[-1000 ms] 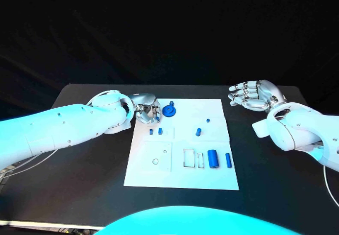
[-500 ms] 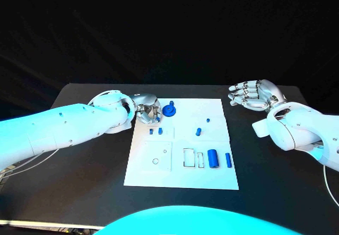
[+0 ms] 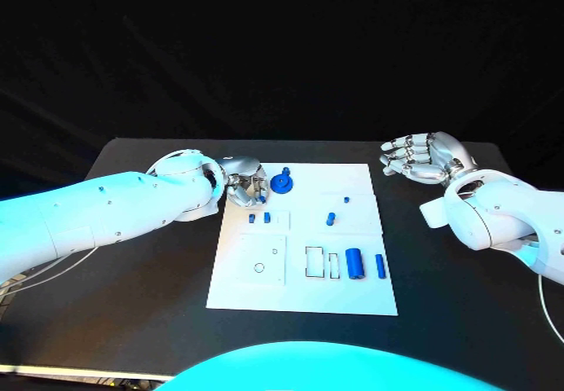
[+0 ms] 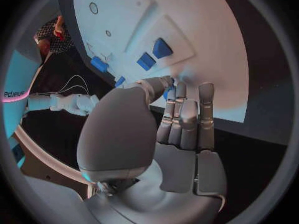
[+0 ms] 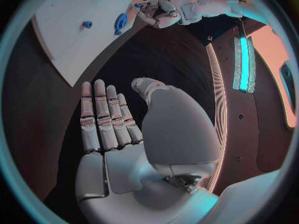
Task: Assemble the parts on the task board
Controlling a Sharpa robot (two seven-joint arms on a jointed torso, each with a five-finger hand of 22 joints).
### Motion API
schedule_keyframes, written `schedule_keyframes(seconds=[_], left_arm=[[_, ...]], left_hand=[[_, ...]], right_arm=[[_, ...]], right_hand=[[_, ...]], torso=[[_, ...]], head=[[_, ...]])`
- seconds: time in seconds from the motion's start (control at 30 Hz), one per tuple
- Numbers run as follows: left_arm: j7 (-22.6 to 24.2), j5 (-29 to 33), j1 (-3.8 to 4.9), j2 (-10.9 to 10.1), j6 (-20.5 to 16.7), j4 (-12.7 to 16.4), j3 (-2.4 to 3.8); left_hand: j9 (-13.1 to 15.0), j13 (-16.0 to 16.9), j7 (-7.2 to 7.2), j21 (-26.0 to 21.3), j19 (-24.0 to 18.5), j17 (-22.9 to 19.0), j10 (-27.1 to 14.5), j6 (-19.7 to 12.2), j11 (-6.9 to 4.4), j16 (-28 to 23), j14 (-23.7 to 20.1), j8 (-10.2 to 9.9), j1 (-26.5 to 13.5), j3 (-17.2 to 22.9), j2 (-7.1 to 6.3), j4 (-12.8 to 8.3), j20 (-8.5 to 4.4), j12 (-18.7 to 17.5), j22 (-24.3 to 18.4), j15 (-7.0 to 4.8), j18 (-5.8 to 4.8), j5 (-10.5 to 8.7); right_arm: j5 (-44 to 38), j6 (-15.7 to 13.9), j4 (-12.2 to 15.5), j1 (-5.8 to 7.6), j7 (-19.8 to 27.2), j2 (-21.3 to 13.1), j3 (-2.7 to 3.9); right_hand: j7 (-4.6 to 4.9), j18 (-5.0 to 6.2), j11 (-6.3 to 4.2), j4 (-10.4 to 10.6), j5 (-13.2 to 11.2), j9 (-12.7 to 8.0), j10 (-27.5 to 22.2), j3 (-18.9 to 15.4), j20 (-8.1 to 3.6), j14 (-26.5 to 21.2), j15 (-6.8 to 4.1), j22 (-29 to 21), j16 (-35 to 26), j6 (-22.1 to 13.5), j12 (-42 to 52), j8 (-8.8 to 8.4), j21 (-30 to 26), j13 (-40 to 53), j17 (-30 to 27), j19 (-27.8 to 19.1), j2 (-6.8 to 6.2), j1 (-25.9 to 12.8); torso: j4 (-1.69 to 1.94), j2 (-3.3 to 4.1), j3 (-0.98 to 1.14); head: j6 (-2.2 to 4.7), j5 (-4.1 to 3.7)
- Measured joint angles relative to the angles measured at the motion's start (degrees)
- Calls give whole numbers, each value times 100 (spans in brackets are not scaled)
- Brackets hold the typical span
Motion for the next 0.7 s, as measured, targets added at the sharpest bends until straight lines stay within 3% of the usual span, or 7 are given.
schedule_keyframes(seconds=[0.7], left_arm=[[-24,-7,-12,28,54,2,-4]], left_hand=[[2,14,-45,-44,0,-30,41,43,-2,0,0,-37,0,0,0,0,0,-23,-58,0,0,0]], right_arm=[[0,0,-6,-1,1,2,0]], right_hand=[[0,0,0,0,0,0,0,0,0,0,0,0,0,0,0,0,0,0,0,0,0,0]], torso=[[-2,-1,4]], head=[[-7,0]])
